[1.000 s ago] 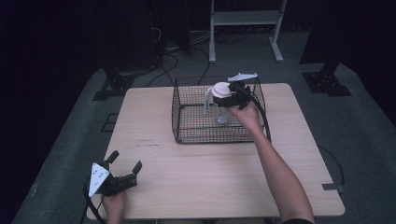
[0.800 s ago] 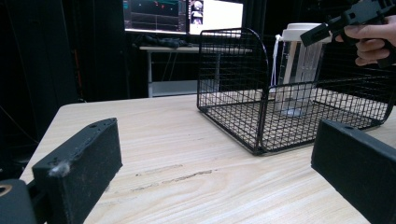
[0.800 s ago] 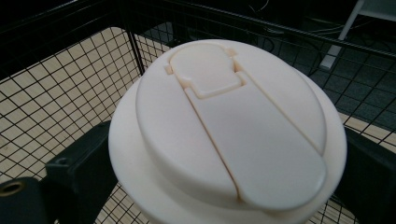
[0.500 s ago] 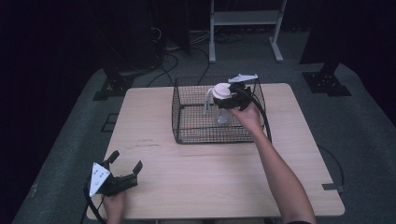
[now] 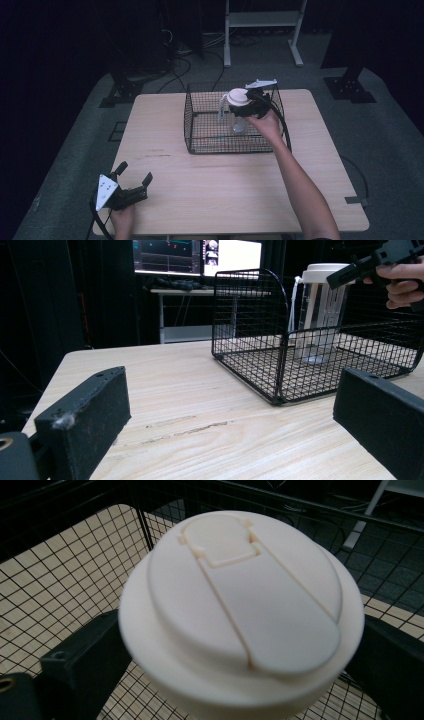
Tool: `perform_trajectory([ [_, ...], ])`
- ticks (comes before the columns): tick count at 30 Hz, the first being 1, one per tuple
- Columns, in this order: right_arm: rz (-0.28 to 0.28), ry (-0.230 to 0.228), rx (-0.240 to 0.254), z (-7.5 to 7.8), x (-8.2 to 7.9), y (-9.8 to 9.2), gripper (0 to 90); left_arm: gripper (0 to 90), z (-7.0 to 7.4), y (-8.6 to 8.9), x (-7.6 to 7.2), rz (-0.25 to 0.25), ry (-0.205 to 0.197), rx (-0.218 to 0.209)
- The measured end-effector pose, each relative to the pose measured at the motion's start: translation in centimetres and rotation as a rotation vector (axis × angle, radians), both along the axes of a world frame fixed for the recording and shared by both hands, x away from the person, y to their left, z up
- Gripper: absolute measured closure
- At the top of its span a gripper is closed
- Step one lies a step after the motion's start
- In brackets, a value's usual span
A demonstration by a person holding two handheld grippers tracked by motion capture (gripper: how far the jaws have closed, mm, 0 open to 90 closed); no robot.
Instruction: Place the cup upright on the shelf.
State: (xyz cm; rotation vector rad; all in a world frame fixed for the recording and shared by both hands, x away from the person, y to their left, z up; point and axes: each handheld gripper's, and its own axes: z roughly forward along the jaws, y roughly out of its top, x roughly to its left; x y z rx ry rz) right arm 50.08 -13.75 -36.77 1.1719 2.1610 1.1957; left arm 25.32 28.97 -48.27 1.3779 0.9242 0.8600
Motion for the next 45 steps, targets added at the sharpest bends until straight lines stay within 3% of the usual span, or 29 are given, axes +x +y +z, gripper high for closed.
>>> perform_trajectory([
  [3,-0.009,0.0,-0.012,-0.1,0.0,0.1,1.2,0.9,0.0,0.0,0.0,0.0,-0.002,-0.004],
  [21,-0.022,-0.055,0.048,1.7,-1.1,-0.7,0.0,0.9,0.0,0.1,0.0,-0.002,-0.006,-0.006],
  [36,0.019,-0.09,0.068,4.0,-4.9,-2.2,0.0,0.9,0.0,-0.1,0.0,-0.004,-0.004,0.0],
  [45,0.046,-0.092,0.047,4.4,-7.0,-3.1,0.0,0.9,0.0,-0.1,0.0,-0.004,-0.004,-0.001],
])
